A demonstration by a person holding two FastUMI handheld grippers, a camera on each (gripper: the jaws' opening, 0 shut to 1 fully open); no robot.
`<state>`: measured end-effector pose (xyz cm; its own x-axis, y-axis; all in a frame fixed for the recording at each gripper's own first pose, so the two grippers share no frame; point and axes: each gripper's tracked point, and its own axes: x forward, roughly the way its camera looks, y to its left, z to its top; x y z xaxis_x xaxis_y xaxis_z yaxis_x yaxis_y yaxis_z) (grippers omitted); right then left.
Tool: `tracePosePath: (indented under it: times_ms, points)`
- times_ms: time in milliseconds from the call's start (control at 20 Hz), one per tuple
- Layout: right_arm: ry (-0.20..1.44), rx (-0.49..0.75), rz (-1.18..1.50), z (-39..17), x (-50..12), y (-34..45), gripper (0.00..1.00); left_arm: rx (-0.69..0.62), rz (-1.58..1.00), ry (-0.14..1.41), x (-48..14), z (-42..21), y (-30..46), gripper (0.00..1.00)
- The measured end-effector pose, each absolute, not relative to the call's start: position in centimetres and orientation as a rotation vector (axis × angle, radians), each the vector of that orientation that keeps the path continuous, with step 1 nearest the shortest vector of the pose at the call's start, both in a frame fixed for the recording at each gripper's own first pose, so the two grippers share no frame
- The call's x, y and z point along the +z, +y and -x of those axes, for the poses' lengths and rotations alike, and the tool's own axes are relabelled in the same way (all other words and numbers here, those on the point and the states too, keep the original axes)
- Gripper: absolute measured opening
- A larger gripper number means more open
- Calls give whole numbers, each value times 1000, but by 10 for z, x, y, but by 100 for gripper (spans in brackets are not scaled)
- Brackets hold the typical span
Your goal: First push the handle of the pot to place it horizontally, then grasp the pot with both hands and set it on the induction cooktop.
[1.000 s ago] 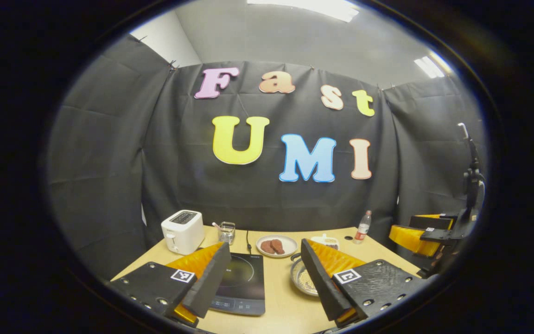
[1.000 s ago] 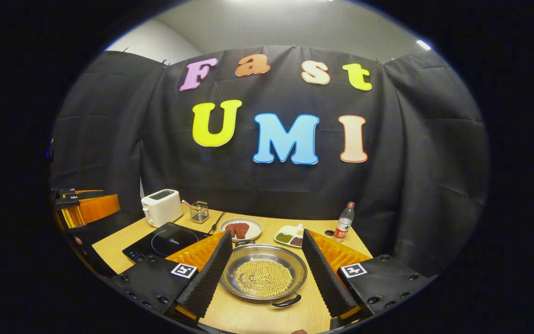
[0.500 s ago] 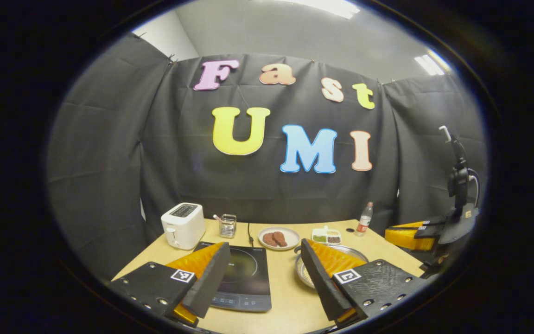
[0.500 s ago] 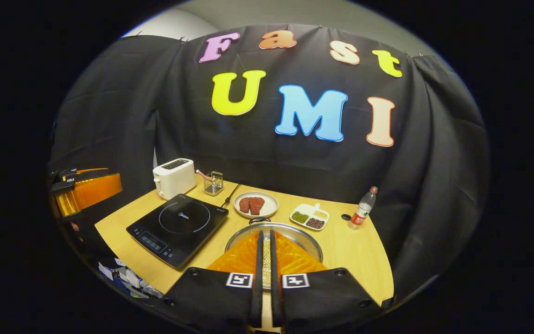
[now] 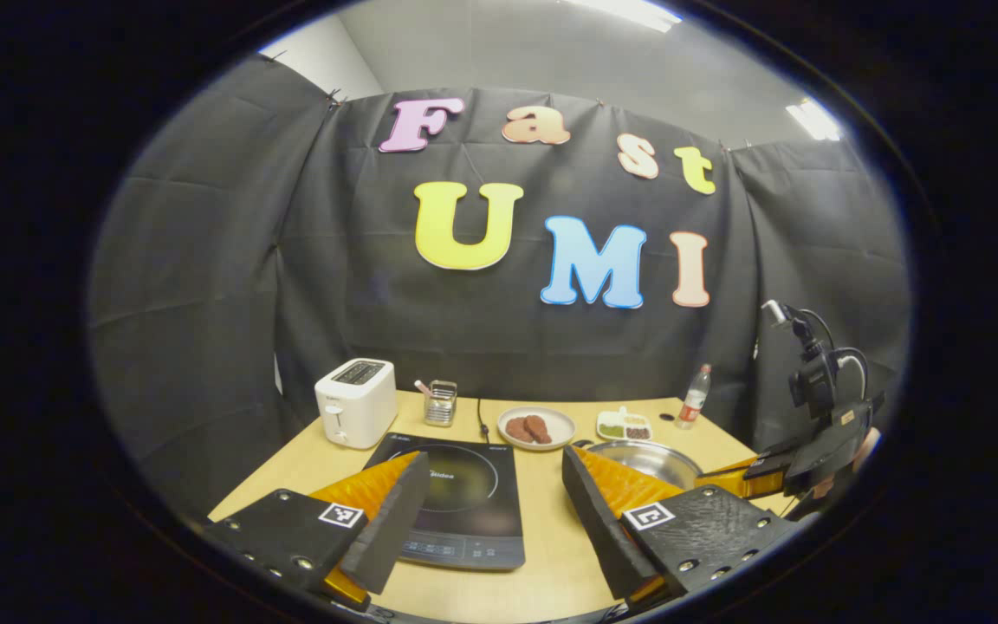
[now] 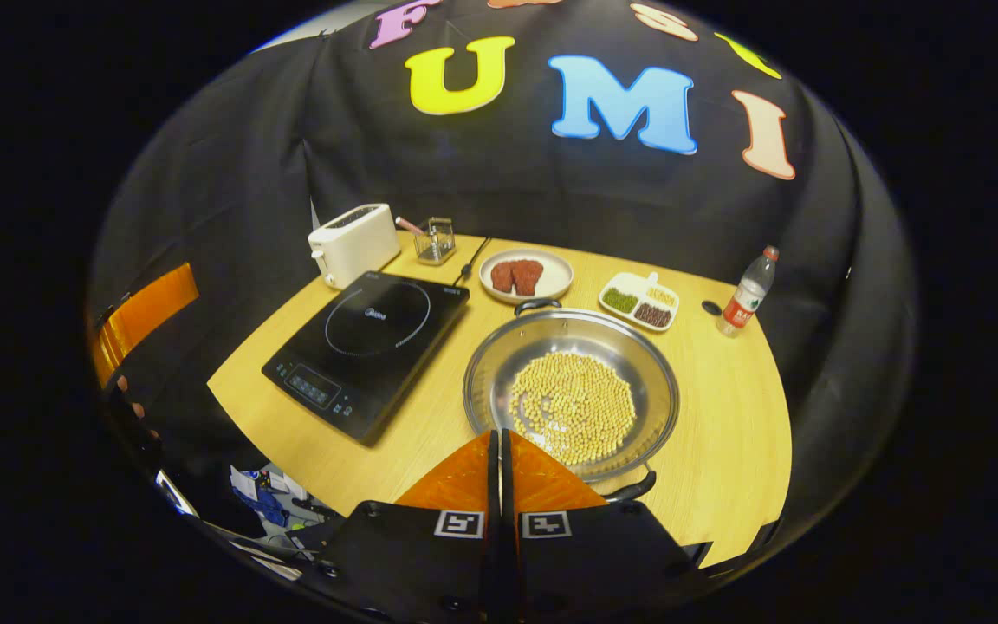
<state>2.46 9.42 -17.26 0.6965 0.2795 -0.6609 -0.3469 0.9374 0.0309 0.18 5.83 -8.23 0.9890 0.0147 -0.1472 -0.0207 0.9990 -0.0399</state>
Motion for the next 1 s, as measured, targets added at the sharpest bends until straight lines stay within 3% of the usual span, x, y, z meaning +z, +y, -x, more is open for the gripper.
tracePosePath:
  times_ms: [150, 250, 300, 550, 1000]
  points:
    - [791, 361, 66, -20, -196, 96, 0, 13, 38, 182, -99, -1, 62, 93]
    - [835, 352, 27, -20, -212, 91, 2, 14, 41, 207, -108, -6, 61, 89]
    - [857, 346, -2, -20, -221, 89, 2, 13, 46, 212, -109, -8, 59, 96]
    - [970, 315, -84, -30, -257, 74, 2, 30, 52, 230, -110, -19, 42, 89]
    - [1071, 329, -26, -41, -295, 55, 2, 70, 82, 263, -107, -35, 11, 93]
